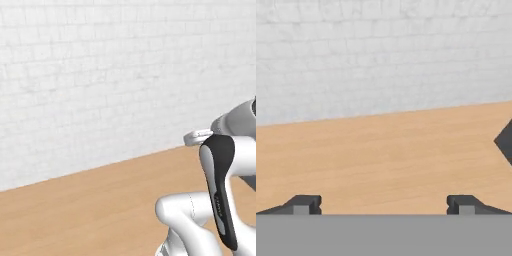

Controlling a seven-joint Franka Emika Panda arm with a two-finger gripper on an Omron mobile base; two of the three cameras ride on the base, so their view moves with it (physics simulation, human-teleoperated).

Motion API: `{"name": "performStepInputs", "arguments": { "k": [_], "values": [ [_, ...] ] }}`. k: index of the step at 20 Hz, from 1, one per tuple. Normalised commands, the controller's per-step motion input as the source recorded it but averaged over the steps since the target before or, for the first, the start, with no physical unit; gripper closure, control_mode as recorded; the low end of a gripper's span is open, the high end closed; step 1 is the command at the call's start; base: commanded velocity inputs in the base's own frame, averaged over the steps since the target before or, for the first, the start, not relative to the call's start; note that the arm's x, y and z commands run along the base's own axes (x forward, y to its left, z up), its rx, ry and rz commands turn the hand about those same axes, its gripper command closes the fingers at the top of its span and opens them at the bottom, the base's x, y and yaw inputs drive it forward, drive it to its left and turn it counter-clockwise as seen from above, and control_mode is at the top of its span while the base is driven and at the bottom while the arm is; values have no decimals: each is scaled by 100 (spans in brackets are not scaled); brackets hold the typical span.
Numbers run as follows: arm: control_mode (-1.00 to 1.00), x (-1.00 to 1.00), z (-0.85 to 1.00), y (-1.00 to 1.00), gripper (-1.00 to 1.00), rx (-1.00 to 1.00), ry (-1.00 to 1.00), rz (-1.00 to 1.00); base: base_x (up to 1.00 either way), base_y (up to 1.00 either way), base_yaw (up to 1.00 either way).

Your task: Place one bell pepper and one fish in each tupperware on the nearby counter, to pack two identical lunches.

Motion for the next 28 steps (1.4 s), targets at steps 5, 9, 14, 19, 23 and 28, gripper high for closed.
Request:
{"name": "performStepInputs", "arguments": {
  "k": [5, 9, 14, 19, 23, 28],
  "values": [
    [100, 0, 0, 0, -100, 0, 0, 0, 15, 28, -97],
    [100, 0, 0, 0, -100, 0, 0, 0, 41, 46, -89],
    [100, 0, 0, 0, -100, 0, 0, 0, 65, 75, -76],
    [100, 0, 0, 0, -100, 0, 0, 0, 73, 100, -62],
    [100, 0, 0, 0, -100, 0, 0, 0, 81, 100, -62],
    [100, 0, 0, 0, -100, 0, 0, 0, 86, 90, -64]
  ]
}}
